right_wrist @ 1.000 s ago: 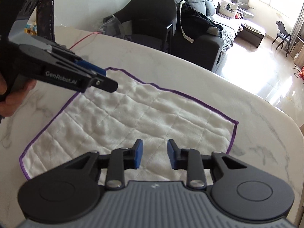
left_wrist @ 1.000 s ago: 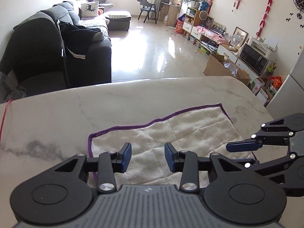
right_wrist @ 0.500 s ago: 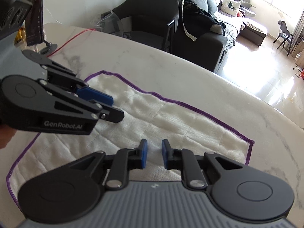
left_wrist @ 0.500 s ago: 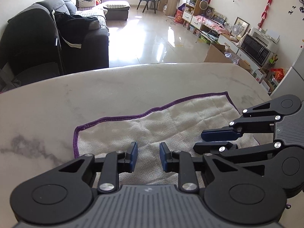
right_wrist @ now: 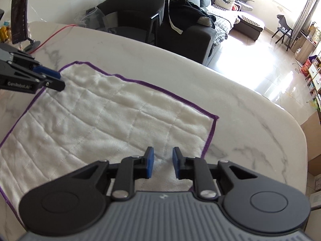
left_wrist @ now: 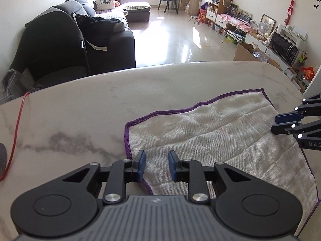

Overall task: Fold towel
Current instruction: 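Move the right gripper to a purple-hemmed corner of the white towel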

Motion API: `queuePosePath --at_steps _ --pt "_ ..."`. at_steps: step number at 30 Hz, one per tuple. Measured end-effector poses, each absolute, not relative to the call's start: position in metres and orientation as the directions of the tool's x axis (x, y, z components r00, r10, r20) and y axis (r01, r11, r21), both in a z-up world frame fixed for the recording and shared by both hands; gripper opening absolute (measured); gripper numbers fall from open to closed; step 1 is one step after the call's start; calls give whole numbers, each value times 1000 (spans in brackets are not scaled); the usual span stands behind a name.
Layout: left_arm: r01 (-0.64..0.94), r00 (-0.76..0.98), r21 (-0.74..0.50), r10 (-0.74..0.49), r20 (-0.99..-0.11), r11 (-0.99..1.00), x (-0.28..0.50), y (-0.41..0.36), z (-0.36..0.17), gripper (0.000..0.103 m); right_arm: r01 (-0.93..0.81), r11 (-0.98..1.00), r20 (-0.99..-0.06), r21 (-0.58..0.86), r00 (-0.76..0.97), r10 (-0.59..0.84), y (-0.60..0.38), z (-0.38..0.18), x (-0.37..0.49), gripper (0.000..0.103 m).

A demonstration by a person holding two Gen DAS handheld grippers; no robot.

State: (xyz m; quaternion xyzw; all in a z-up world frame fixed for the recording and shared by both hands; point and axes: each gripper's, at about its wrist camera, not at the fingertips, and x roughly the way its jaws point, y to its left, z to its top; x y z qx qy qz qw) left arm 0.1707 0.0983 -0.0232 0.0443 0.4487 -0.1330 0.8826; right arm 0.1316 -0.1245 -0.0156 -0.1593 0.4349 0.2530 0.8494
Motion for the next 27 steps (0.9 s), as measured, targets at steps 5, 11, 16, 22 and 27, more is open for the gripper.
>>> queuePosePath --at_steps 5,11,16,22,27 --pt "390 559 -63 -291 -777 919 153 84 -9 26 -598 800 -820 -50 482 309 -123 -12 121 21" --pt "577 482 -39 -379 -790 815 127 44 -11 26 -637 769 -822 -50 464 331 -118 -9 107 21" --pt "667 448 16 -384 -807 745 104 26 -22 24 -694 717 -829 -64 437 349 -98 -12 89 20" --pt "674 452 47 -361 -816 737 95 27 -37 24 -711 699 -836 -74 426 345 -99 -19 78 20" --pt "667 453 32 -371 -811 744 92 36 -40 25 -701 712 -834 -50 422 357 -110 -20 75 22"
